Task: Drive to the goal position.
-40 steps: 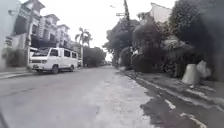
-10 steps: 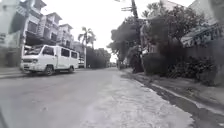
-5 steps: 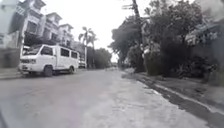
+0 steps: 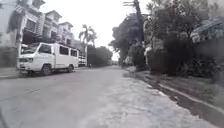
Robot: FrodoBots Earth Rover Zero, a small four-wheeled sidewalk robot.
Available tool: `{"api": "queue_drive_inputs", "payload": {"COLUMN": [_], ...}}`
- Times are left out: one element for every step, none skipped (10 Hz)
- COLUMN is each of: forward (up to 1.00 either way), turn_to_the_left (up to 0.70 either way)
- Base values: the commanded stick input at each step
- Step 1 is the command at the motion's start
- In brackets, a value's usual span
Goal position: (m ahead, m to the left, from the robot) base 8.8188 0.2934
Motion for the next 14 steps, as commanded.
{"api": "queue_drive_inputs", "payload": {"forward": [0.5,0.5,0.5,0.5,0.5,0.5,0.5,0.5,0.5,0.5,0.5,0.5,0.5,0.5], "turn_to_the_left": [0.0,0.0,0.0,0.0,0.0,0.0,0.0,0.0,0.0,0.0,0.0,0.0,0.0,0.0]}}
